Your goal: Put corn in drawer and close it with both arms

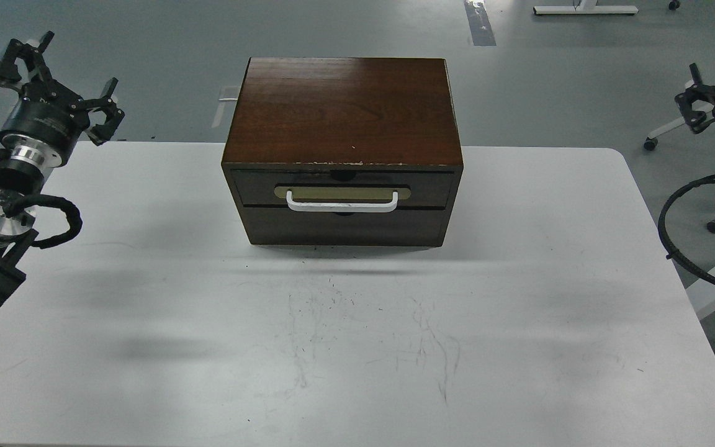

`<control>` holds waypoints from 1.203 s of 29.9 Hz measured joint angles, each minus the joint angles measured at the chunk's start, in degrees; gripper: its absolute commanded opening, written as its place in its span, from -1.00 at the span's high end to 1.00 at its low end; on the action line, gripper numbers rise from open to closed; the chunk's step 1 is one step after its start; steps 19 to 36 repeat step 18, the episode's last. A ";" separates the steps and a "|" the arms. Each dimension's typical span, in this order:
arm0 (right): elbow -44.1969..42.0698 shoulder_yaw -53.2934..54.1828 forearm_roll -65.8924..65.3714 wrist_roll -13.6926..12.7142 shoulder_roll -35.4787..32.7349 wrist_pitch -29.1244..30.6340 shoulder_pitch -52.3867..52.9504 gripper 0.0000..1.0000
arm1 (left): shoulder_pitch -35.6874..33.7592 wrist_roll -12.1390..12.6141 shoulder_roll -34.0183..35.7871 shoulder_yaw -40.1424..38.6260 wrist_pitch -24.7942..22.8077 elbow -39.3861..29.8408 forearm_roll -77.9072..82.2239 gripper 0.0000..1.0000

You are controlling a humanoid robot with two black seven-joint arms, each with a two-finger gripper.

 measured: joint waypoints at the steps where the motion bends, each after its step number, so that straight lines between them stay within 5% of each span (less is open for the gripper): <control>1: -0.11 0.00 0.09 0.03 0.77 0.00 -0.11 -1.00 | 0.10 0.00 -0.14 0.00 0.00 0.09 0.00 -0.95; 36: -2.95 -1.19 -0.30 1.13 3.49 0.00 -1.05 -1.00 | 1.60 -0.12 -0.03 0.38 0.00 0.19 0.29 -0.95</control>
